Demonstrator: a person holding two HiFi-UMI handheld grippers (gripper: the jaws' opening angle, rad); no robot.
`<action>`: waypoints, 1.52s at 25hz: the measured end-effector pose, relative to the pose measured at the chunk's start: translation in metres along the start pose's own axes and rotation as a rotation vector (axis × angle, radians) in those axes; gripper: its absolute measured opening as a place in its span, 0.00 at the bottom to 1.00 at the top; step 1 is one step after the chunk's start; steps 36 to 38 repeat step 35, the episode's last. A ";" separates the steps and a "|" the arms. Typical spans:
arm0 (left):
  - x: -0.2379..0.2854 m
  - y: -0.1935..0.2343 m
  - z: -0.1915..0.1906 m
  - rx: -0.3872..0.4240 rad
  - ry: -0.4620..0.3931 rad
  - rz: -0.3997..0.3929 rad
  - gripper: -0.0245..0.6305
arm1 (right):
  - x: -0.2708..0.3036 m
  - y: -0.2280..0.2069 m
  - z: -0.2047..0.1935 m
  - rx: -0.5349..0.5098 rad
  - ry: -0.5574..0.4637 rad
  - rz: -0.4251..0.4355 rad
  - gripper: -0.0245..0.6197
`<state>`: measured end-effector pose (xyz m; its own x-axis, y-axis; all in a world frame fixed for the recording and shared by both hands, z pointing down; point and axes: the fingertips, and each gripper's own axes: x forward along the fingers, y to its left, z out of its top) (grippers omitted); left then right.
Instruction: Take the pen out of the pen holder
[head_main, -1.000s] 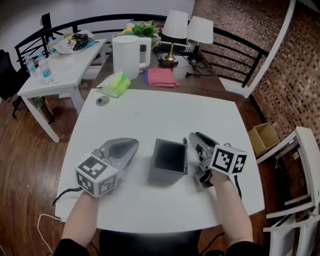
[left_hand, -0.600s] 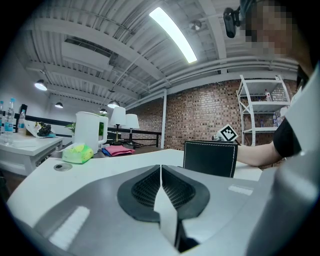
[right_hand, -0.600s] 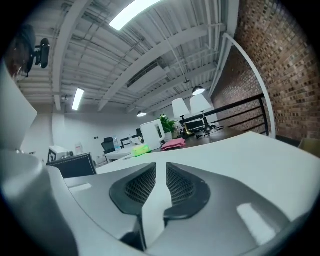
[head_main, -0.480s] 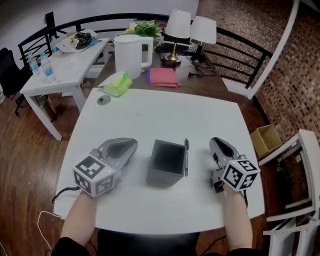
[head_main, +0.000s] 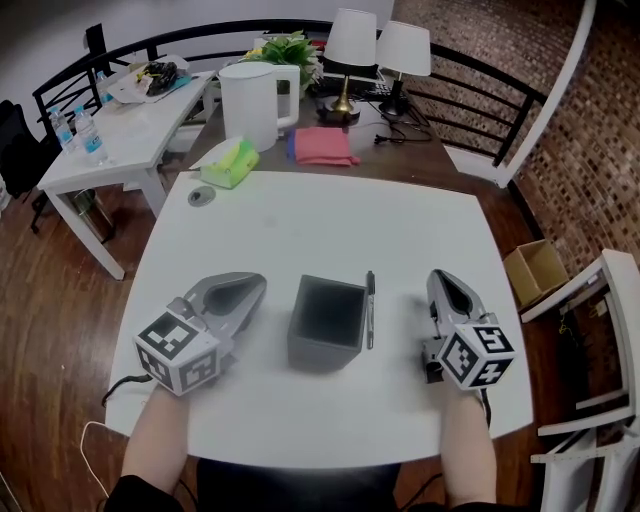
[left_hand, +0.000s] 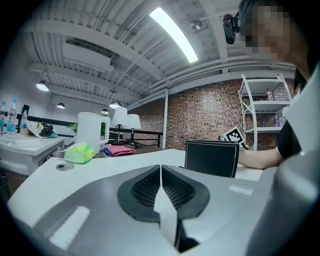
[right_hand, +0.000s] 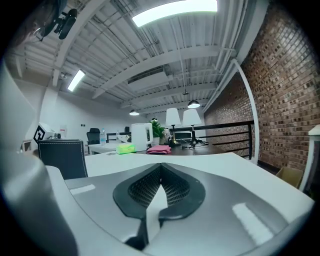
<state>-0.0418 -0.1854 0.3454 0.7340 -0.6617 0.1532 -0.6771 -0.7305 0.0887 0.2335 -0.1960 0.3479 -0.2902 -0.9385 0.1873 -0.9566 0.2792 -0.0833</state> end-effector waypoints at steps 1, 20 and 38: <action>0.000 0.000 0.000 0.000 0.000 0.001 0.05 | 0.000 0.001 0.000 -0.001 0.001 0.003 0.06; 0.000 0.000 -0.001 0.000 0.000 0.001 0.05 | 0.002 0.004 -0.004 0.003 0.027 0.028 0.06; -0.001 -0.001 -0.001 0.000 0.003 0.000 0.05 | 0.000 0.004 -0.004 0.004 0.026 0.028 0.06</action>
